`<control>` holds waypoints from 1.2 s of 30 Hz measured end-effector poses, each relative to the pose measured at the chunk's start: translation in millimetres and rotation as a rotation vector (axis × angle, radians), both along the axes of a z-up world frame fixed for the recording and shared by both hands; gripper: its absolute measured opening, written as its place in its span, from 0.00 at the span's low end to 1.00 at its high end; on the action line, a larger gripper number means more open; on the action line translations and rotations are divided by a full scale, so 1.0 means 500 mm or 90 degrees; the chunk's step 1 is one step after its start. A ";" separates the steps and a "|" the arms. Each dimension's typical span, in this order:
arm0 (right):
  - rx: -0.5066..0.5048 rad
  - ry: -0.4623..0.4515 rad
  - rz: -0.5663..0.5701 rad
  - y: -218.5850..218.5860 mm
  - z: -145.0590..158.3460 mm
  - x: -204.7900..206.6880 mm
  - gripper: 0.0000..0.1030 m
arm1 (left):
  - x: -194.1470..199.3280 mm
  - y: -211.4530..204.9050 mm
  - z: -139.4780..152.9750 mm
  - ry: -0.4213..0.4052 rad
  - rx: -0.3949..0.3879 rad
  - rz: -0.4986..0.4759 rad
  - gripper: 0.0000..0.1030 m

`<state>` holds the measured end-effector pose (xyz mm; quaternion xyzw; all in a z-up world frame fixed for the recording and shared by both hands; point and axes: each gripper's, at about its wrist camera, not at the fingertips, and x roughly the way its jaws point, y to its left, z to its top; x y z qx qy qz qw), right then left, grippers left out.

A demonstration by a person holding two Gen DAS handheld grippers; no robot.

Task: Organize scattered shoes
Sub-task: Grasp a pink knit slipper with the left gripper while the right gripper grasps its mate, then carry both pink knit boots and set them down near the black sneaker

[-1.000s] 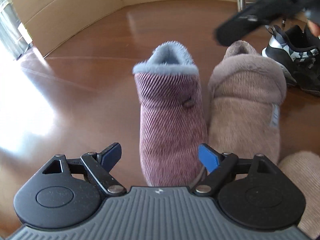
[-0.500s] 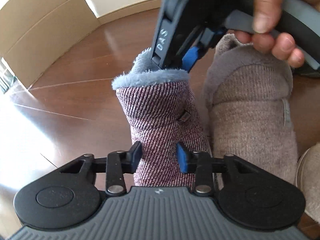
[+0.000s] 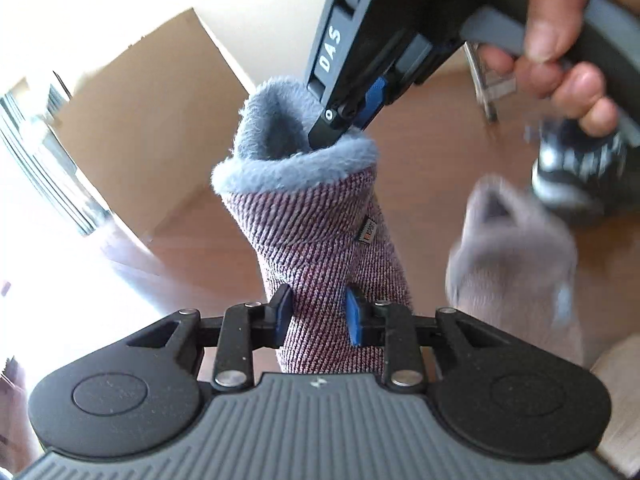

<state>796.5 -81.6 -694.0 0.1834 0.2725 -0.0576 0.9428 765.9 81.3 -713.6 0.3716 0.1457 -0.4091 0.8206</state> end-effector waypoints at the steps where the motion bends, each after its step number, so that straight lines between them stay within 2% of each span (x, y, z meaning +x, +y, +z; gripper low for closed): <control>1: -0.008 -0.015 0.002 -0.017 0.035 -0.030 0.13 | -0.023 -0.011 0.023 -0.007 -0.005 -0.012 0.31; 4: -0.036 -0.018 0.009 -0.068 0.099 -0.119 0.13 | -0.102 -0.051 0.086 -0.015 -0.019 -0.054 0.27; 6: -0.055 -0.003 0.018 -0.104 0.125 -0.190 0.13 | -0.184 -0.094 0.107 -0.001 -0.021 -0.094 0.15; 7: -0.063 0.014 0.028 -0.120 0.125 -0.228 0.12 | -0.226 -0.117 0.113 0.003 -0.020 -0.116 0.00; 9: -0.080 0.048 0.047 -0.151 0.124 -0.303 0.13 | -0.306 -0.188 0.114 0.054 -0.007 -0.165 0.00; 11: -0.137 0.118 0.071 -0.178 0.081 -0.394 0.13 | -0.389 -0.256 0.065 0.111 0.032 -0.195 0.00; 12: -0.150 0.139 0.087 -0.189 0.053 -0.427 0.12 | -0.428 -0.286 0.030 0.124 0.058 -0.202 0.00; 13: -0.145 0.144 0.107 -0.198 0.027 -0.448 0.12 | -0.464 -0.312 -0.010 0.130 0.085 -0.206 0.00; 16: -0.130 0.158 0.166 -0.225 -0.053 -0.511 0.11 | -0.523 -0.345 -0.070 0.179 0.125 -0.207 0.00; 18: -0.119 0.167 0.205 -0.243 -0.106 -0.553 0.13 | -0.561 -0.345 -0.097 0.184 0.144 -0.199 0.09; 20: -0.113 0.144 0.211 -0.243 -0.118 -0.593 0.18 | -0.569 -0.321 -0.098 0.172 0.151 -0.183 0.11; 22: -0.119 0.123 0.194 -0.232 -0.116 -0.629 0.39 | -0.557 -0.289 -0.082 0.168 0.139 -0.153 0.11; 23: -0.133 0.113 0.186 -0.225 -0.118 -0.648 0.42 | -0.560 -0.267 -0.075 0.162 0.135 -0.142 0.11; 24: -0.149 0.104 0.181 -0.219 -0.123 -0.664 0.52 | -0.555 -0.234 -0.066 0.151 0.128 -0.121 0.16; 25: -0.165 0.105 0.175 -0.211 -0.131 -0.679 0.59 | -0.542 -0.212 -0.061 0.144 0.118 -0.100 0.31; 26: -0.182 0.112 0.169 -0.202 -0.141 -0.693 0.60 | -0.530 -0.196 -0.057 0.140 0.108 -0.082 0.40; 28: -0.208 0.134 0.163 -0.180 -0.164 -0.717 0.60 | -0.504 -0.160 -0.053 0.140 0.086 -0.043 0.41; 33: -0.218 0.241 0.177 -0.092 -0.213 -0.734 0.60 | -0.432 -0.072 -0.050 0.200 0.036 0.029 0.41; 36: -0.265 0.279 0.189 -0.031 -0.208 -0.700 0.75 | -0.382 -0.011 -0.036 0.256 0.007 0.047 0.41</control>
